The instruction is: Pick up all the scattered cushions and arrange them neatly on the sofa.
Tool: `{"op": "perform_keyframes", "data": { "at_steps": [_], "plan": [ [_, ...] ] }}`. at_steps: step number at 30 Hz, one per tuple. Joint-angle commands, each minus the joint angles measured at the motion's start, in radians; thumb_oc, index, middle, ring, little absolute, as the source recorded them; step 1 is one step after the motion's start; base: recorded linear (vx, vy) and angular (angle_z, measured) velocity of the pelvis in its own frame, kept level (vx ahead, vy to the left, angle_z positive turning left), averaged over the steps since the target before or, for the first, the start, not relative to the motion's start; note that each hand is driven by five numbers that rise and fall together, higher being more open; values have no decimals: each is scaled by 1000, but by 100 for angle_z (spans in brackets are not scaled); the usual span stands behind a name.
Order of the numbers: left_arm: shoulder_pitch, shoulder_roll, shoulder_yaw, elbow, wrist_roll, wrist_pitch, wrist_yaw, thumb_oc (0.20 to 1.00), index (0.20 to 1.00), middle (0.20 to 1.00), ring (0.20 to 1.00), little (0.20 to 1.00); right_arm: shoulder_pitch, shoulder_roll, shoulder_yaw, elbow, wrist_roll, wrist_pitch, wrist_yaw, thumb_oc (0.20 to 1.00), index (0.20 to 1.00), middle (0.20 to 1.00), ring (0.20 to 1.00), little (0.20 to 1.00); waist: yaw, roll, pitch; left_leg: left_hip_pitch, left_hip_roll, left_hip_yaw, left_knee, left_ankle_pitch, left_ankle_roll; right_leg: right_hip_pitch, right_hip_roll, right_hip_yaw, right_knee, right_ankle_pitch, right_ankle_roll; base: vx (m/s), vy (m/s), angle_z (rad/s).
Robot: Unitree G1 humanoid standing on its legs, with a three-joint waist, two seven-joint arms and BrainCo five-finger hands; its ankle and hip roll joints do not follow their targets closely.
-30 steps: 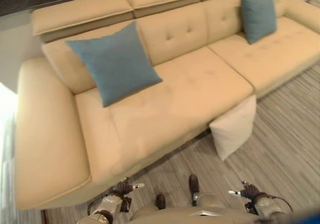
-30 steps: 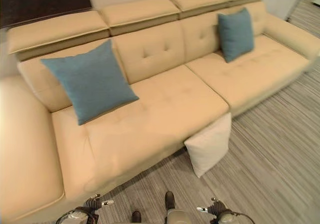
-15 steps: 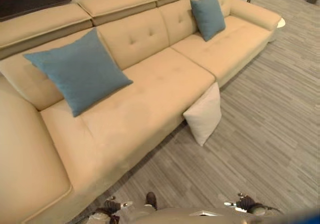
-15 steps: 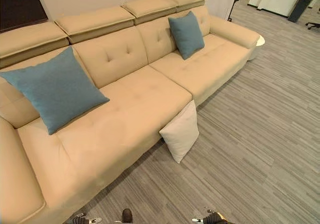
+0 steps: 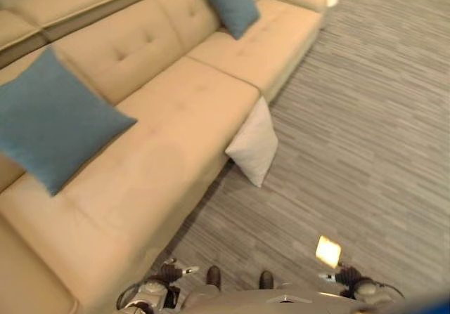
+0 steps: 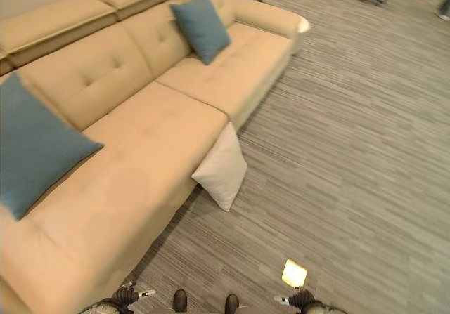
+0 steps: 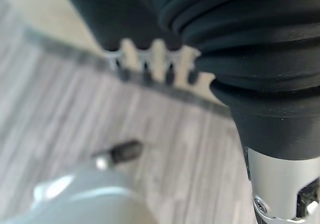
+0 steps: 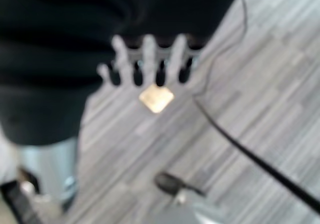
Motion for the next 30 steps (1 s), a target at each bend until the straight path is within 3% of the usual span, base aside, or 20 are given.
{"op": "perform_keyframes", "data": {
  "at_steps": [1, 3, 4, 5, 9, 14, 15, 17, 20, 21, 25, 28, 30],
  "plan": [
    [-4, 20, 20, 21, 13, -17, 2, 1000, 1000, 1000, 1000, 1000, -19, -11, 19, 0, -13, -5, -15, 1000, 1000, 1000, 1000, 1000, 54, -8, 3, -6, -40, -61, 72, -79, -19, -62, -69, -143, 59, 92, 85, -51, 11, -65],
    [6, 29, 43, 18, 8, -17, 5, 1000, 1000, 1000, 1000, 1000, -23, -12, 19, -4, -25, -8, -23, 1000, 1000, 1000, 1000, 1000, 83, 7, 5, -1, -23, -30, 66, -76, -22, -50, -115, -301, 105, 70, 75, -57, -51, -117],
    [8, 31, 51, 23, 7, -18, 6, 1000, 1000, 1000, 1000, 1000, -21, -14, 15, 2, -29, -5, -21, 1000, 1000, 1000, 1000, 1000, 90, -1, 0, 9, -21, -9, 64, -77, -29, -20, -113, -323, 77, 64, 81, 5, -137, -103],
    [4, 31, 44, 24, 10, -19, 7, 1000, 1000, 1000, 1000, 1000, -26, -17, 15, 4, -26, -4, -23, 1000, 1000, 1000, 1000, 1000, 84, -9, -5, 4, -22, -11, 71, -72, -35, -14, -91, -286, 49, 58, 75, 43, -165, -37],
    [-8, 18, 28, 22, 12, -18, 7, 1000, 1000, 1000, 1000, 1000, -15, -20, 9, -1, 0, -12, -28, 1000, 1000, 1000, 1000, 1000, 70, -21, -25, 4, -5, -7, 86, -72, -56, 29, -50, -272, -34, 51, 64, 55, -191, -19],
    [-11, 13, 22, 21, 17, -16, 7, 1000, 1000, 1000, 1000, 1000, -11, -21, 7, 1, 6, -13, -27, 1000, 1000, 1000, 1000, 1000, 67, -21, -25, 2, -1, -10, 95, -74, -61, 38, -44, -273, -45, 49, 60, 16, -118, 1],
    [-29, -10, -18, 6, 28, -17, 8, 1000, 1000, 1000, 1000, 1000, 11, -27, 3, -3, 41, -26, -29, 1000, 1000, 1000, 1000, 1000, 63, -39, 14, -67, 23, -31, 297, -95, -94, 76, -21, -260, -67, 29, 25, 39, -411, 3],
    [-34, -14, -30, 7, 30, -15, 10, 1000, 1000, 1000, 1000, 1000, 9, -27, 7, -5, 48, -26, -30, 1000, 1000, 1000, 1000, 1000, 65, -41, 23, -107, 16, -60, 346, -82, -96, 78, -16, -254, -70, 23, 17, 44, -281, 54],
    [-34, -21, -39, 8, 35, -13, 12, 1000, 1000, 1000, 1000, 1000, 0, -34, 15, -11, 53, -29, -30, 1000, 1000, 1000, 1000, 1000, 78, -38, 21, -158, -41, -103, 262, -72, -74, 89, 0, -227, -76, 11, 19, 104, -68, 0],
    [-34, -21, -39, 8, 36, -13, 12, 1000, 1000, 1000, 1000, 1000, 0, -34, 15, -12, 53, -29, -30, 1000, 1000, 1000, 1000, 1000, 78, -38, 21, -157, -42, -103, 260, -72, -74, 89, 0, -227, -76, 11, 19, 133, -33, 4],
    [-26, -22, -42, 5, 43, -14, 14, 1000, 1000, 1000, 1000, 1000, -10, -36, 26, -18, 50, -33, -34, 1000, 1000, 1000, 1000, 1000, 109, -28, 26, -227, -71, -112, 216, 2, -77, 106, 32, -187, -58, -18, 17, 131, -21, -2],
    [-13, -21, -28, 7, 39, -16, 16, 1000, 1000, 1000, 1000, 1000, -15, -31, 29, -23, 44, -35, -31, 1000, 1000, 1000, 1000, 1000, 123, -23, 14, -184, -80, -125, 196, -12, -59, 113, 34, -166, -24, -43, 18, 149, 33, -65],
    [-5, -24, -19, 8, 32, -17, 16, 1000, 1000, 1000, 1000, 1000, -21, -30, 32, -22, 31, -34, -31, 1000, 1000, 1000, 1000, 1000, 135, -17, 0, -155, -80, -118, 182, -26, -48, 118, 20, -172, -4, -53, 37, 235, 77, -69]
  ]
}}
